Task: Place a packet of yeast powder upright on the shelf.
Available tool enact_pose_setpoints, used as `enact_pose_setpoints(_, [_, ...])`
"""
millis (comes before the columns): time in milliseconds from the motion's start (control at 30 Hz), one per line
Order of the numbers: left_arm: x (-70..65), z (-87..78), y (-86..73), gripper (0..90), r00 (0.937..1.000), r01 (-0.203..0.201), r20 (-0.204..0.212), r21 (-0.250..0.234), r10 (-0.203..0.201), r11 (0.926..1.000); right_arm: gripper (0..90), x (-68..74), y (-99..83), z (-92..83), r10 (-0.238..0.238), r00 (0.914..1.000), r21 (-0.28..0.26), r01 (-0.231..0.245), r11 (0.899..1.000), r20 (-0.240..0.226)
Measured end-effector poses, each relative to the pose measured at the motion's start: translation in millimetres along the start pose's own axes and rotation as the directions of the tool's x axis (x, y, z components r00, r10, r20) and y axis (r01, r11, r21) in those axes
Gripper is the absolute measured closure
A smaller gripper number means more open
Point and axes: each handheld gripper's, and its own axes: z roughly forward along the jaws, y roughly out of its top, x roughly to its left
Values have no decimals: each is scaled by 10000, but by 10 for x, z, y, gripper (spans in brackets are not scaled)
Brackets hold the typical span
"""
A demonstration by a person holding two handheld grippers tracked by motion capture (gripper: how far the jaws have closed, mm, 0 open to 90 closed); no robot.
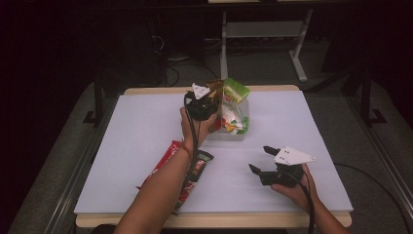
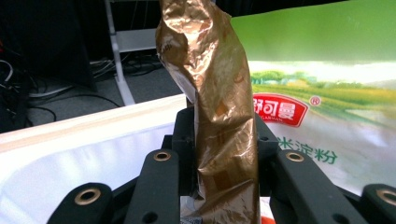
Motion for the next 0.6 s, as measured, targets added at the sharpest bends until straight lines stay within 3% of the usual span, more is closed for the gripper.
enact_pose_setpoints(333, [3,-109,-79,703,9970,-615,450,-188,623,9979,207,-4,-6,2,-4,10000,38,4,10000,-30])
enact_pose_setpoints(433, [27,-134,-81,703,9952,-788,571,-31,788,9969,209,-3,-8,9,-9,10000,81,9,10000,-44])
enact_pose_setpoints(600, [82,-76,-25,712,9967,-620,542,264,605,9977,212,13,-2,22,-66,9999,150,67,9999,-90])
